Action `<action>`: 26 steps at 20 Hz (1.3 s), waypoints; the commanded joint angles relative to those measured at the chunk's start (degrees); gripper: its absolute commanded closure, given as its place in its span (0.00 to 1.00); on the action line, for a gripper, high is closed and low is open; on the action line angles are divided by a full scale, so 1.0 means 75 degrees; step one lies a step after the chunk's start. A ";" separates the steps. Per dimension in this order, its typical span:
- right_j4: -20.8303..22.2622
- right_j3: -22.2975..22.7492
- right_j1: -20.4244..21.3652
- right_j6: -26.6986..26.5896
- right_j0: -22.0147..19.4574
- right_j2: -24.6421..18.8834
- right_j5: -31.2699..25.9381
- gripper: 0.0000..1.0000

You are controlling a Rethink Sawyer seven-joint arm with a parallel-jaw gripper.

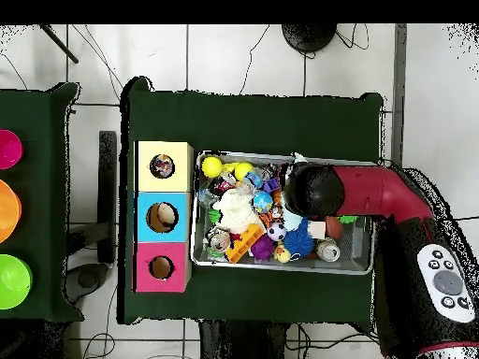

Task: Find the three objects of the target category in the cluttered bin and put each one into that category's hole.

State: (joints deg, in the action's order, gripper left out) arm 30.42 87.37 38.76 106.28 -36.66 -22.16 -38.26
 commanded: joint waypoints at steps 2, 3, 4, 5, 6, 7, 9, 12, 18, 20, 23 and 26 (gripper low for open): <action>0.0778 0.0836 -0.0685 -0.1711 -0.0329 -0.0536 0.0406 0.00; 0.0842 0.0849 -0.0750 -0.1714 -0.0389 -0.0536 0.0440 0.00; 0.0906 0.0862 -0.0814 -0.1718 -0.0449 -0.0536 0.0475 0.00; 0.0983 0.0879 -0.0872 -0.1718 -0.0525 -0.0532 0.0535 0.00; 0.1061 0.0896 -0.0929 -0.1718 -0.0600 -0.0528 0.0596 0.00; 0.1133 0.0879 -0.1008 -0.1755 -0.0700 -0.0560 0.0644 0.00; 0.1250 0.0800 -0.1174 -0.1886 -0.0903 -0.0656 0.0669 0.00; 0.1358 0.0633 -0.1424 -0.2087 -0.1148 -0.0824 0.0612 0.00; 0.1582 0.0562 -0.1610 -0.2085 -0.1410 -0.0980 0.0531 0.00; 0.1679 0.0554 -0.1663 -0.1945 -0.1395 -0.0950 0.0562 0.00; 0.1942 0.0490 -0.1868 -0.1560 -0.1233 -0.0834 0.0813 0.00; 0.2244 0.0419 -0.2162 -0.1100 -0.1052 -0.0663 0.1243 0.00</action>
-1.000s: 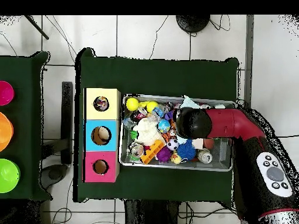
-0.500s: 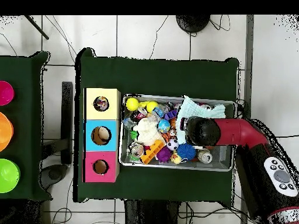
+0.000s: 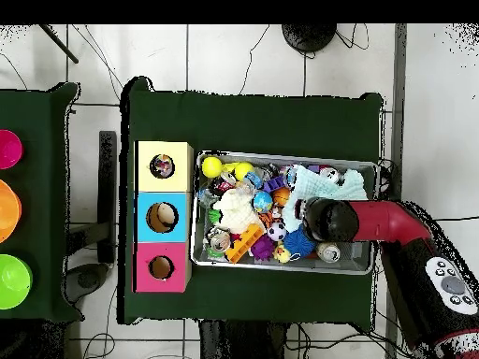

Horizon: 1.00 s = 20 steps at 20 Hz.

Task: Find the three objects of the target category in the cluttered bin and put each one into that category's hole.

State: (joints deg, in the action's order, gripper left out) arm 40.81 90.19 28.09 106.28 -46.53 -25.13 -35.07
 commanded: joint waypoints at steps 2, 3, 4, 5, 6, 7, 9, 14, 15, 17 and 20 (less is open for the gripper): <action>0.0959 0.0015 -0.0856 -0.0976 0.0327 -0.0231 0.0982 0.00; 0.1002 0.0027 -0.0861 -0.0995 0.0336 -0.0240 0.1035 0.00; 0.1045 0.0039 -0.0865 -0.1015 0.0345 -0.0249 0.1089 0.00; 0.1073 0.0052 -0.0858 -0.1050 0.0355 -0.0257 0.1096 0.00; 0.1043 0.0063 -0.0843 -0.0926 0.0380 -0.0216 0.1106 0.00; 0.1064 0.0080 -0.0824 -0.0792 0.0414 -0.0174 0.1134 1.00; 0.1061 0.0101 -0.0788 -0.0729 0.0465 -0.0149 0.1107 1.00; 0.0955 0.0201 -0.0613 -0.0641 0.0511 -0.0149 0.0971 1.00; 0.0933 0.0221 -0.0593 -0.0642 0.0508 -0.0158 0.0963 1.00; 0.0855 0.0264 -0.0516 -0.0644 0.0516 -0.0189 0.0899 1.00; 0.0584 0.0529 -0.0061 -0.0619 0.0547 -0.0296 0.0641 1.00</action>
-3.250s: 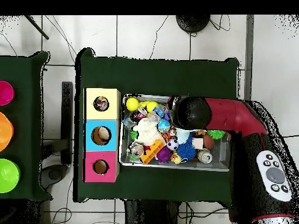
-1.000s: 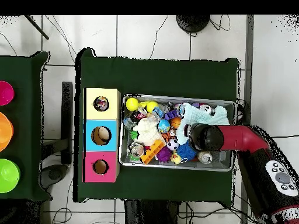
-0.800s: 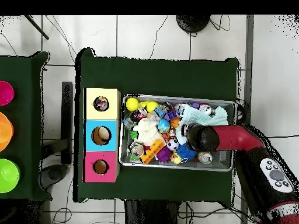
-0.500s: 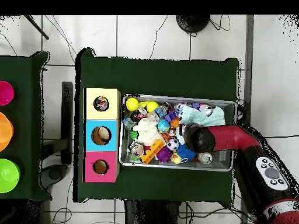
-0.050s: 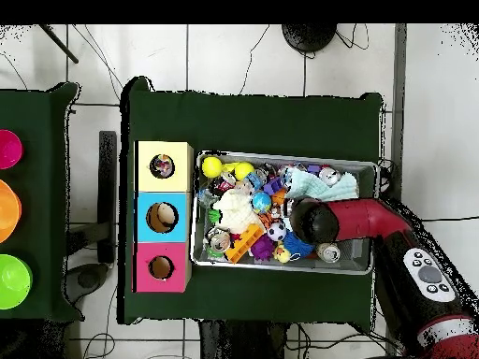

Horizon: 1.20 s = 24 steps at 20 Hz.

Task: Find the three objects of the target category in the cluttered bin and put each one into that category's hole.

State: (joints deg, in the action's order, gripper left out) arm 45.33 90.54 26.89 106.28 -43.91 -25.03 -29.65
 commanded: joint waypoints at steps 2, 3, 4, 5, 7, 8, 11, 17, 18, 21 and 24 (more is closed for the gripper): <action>-0.0311 0.0774 0.0646 -0.0620 0.0236 -0.0430 -0.0391 1.00; -0.0505 0.0971 0.0988 -0.0546 0.0242 -0.0489 -0.0511 1.00; -0.0698 0.1169 0.1329 -0.0471 0.0248 -0.0548 -0.0630 1.00; -0.0892 0.1302 0.1631 -0.0505 0.0265 -0.0613 -0.0812 1.00; -0.1312 0.1540 0.2190 -0.0566 0.0301 -0.0719 -0.1220 1.00; -0.1525 0.1656 0.2461 -0.0610 0.0319 -0.0747 -0.1430 1.00; -0.2017 0.1809 0.3073 -0.0758 0.0407 -0.0734 -0.1996 1.00; -0.2452 0.1689 0.3526 -0.1083 0.0496 -0.0710 -0.2698 1.00; -0.2484 0.1671 0.3576 -0.1100 0.0512 -0.0708 -0.2759 1.00; -0.2593 0.1629 0.3744 -0.1223 0.0516 -0.0739 -0.3021 1.00; -0.2705 0.1650 0.3903 -0.1249 0.0522 -0.0771 -0.3218 1.00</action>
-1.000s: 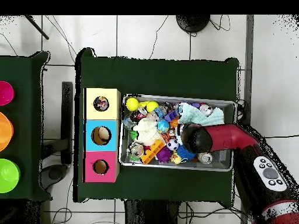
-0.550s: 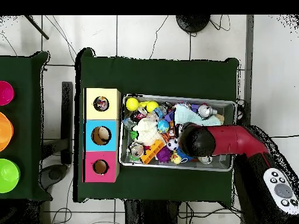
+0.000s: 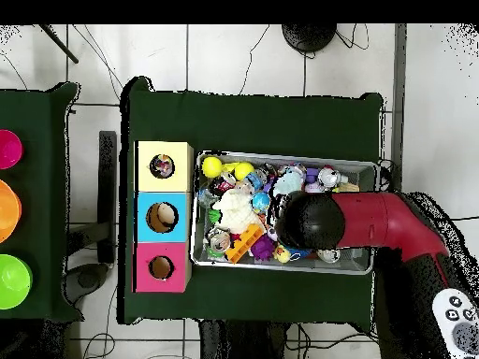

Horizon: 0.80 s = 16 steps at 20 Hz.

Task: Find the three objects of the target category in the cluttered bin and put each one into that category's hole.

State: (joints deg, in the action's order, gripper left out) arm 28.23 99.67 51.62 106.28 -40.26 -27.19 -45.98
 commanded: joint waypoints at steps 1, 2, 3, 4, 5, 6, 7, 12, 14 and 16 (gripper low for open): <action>-0.0451 0.0459 0.0634 -0.1230 0.0035 -0.0486 -0.1054 1.00; -0.0476 0.0428 0.0648 -0.1215 0.0057 -0.0488 -0.1109 1.00; -0.0528 0.0468 0.0716 -0.1208 0.0065 -0.0487 -0.1144 1.00; -0.0579 0.0508 0.0785 -0.1201 0.0072 -0.0485 -0.1179 1.00; -0.0640 0.0546 0.0870 -0.1212 0.0073 -0.0491 -0.1237 1.00; -0.0708 0.0591 0.0976 -0.1222 0.0078 -0.0493 -0.1301 1.00; -0.0763 0.0626 0.1067 -0.1254 0.0073 -0.0496 -0.1347 1.00; -0.1095 0.0873 0.1694 -0.1625 -0.0074 -0.0516 -0.1667 1.00; -0.1180 0.0952 0.1862 -0.1801 -0.0190 -0.0526 -0.1720 1.00; -0.1254 0.1080 0.1978 -0.1979 -0.0345 -0.0551 -0.1677 1.00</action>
State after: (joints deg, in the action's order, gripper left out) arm 21.60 102.21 61.50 106.28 -40.47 -27.76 -51.31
